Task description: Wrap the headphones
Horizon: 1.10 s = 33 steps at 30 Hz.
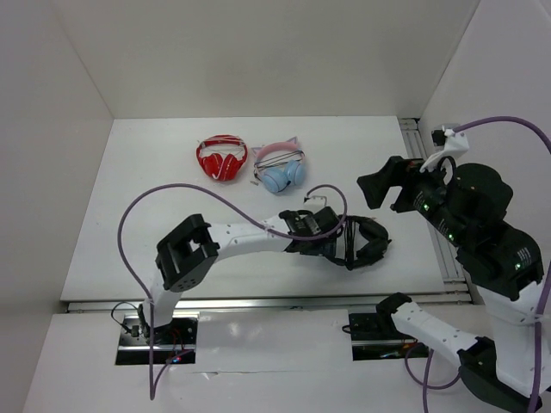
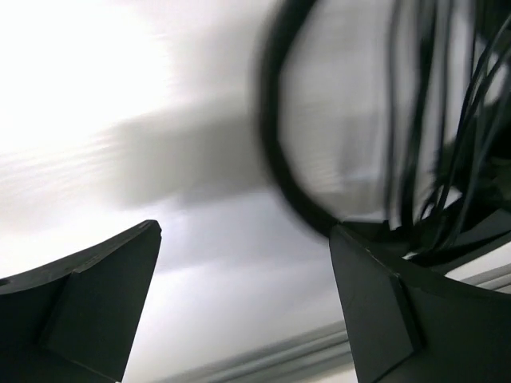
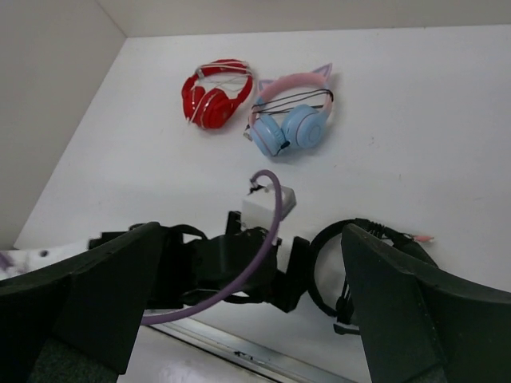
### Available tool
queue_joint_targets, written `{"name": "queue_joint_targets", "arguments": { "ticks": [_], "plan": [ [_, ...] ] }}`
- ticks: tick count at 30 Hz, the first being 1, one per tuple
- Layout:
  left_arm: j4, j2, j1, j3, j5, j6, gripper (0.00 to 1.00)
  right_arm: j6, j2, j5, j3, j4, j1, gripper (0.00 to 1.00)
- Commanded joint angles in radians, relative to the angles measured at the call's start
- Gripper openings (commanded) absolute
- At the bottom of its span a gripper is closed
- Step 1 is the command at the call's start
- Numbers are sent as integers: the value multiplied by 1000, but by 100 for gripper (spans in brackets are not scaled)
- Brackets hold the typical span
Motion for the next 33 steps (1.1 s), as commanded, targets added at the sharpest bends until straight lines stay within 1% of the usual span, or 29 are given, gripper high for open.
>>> {"name": "queue_joint_targets", "arguments": {
  "ticks": [1, 2, 3, 4, 5, 6, 7, 8, 9, 10, 11, 12, 15, 16, 17, 20, 22, 23, 25, 26, 27, 31, 33],
  "plan": [
    [-171, -169, 23, -13, -162, -63, 100, 16, -8, -84, -2, 26, -30, 100],
    [-282, -193, 23, -13, -189, -82, 100, 16, -17, -98, -2, 26, -30, 100],
    [-335, -224, 23, -13, -241, -95, 100, 16, -17, -118, 13, 12, -41, 100],
    [-381, -299, 23, -13, -262, -111, 100, 6, -17, -130, 25, 0, -56, 100],
    [-417, -345, 23, -42, -275, -111, 100, 6, -17, -141, 37, -12, -65, 100],
    [-496, -399, 23, -56, -314, -123, 100, 6, -17, -150, 66, -28, -78, 100],
    [-538, -459, 12, -71, -341, -141, 100, -6, -17, -171, 83, -64, -90, 100],
    [-579, -588, -9, -97, -364, -170, 100, -6, -17, -184, 120, -86, -113, 100],
    [-622, -661, -23, -111, -384, -187, 100, -6, -17, -184, 131, -106, -113, 100],
    [-709, -733, -32, -122, -419, -204, 100, -6, -30, -206, 131, -118, -113, 100],
    [-748, -808, -43, -136, -420, -217, 100, -6, -31, -219, 149, -147, -113, 100],
    [-777, -962, -43, -145, -420, -217, 100, -6, -40, -219, 172, -164, -125, 100],
    [-825, -1190, -43, -174, -389, -180, 100, 3, -95, -219, 173, -187, -135, 100],
    [-839, -1317, -43, -183, -369, -166, 100, 3, -130, -219, 147, -196, -147, 100],
    [-874, -1367, -43, -174, -369, -166, 100, 3, -147, -219, 133, -207, -156, 100],
    [-874, -1514, -25, -174, -329, -105, 100, 3, -204, -205, 59, -227, -167, 100],
    [-874, -1544, -9, -174, -317, -62, 100, 3, -243, -196, -7, -227, -178, 100],
    [-874, -1544, 6, -174, -317, -44, 100, 3, -253, -160, -25, -227, -178, 100],
    [-874, -1544, 53, -174, -303, 5, 100, 3, -264, -147, -65, -241, -178, 100],
    [-874, -1535, 79, -174, -294, 25, 100, 3, -274, -135, -79, -250, -178, 100],
    [-874, -1534, 139, -183, -294, 67, 100, 3, -274, -122, -91, -261, -178, 100],
    [-874, -1524, 262, -160, -263, 151, 100, 3, -297, -89, -139, -271, -159, 100],
    [-874, -1524, 294, -140, -250, 194, 100, 12, -307, -79, -148, -281, -159, 100]
  ]
}}
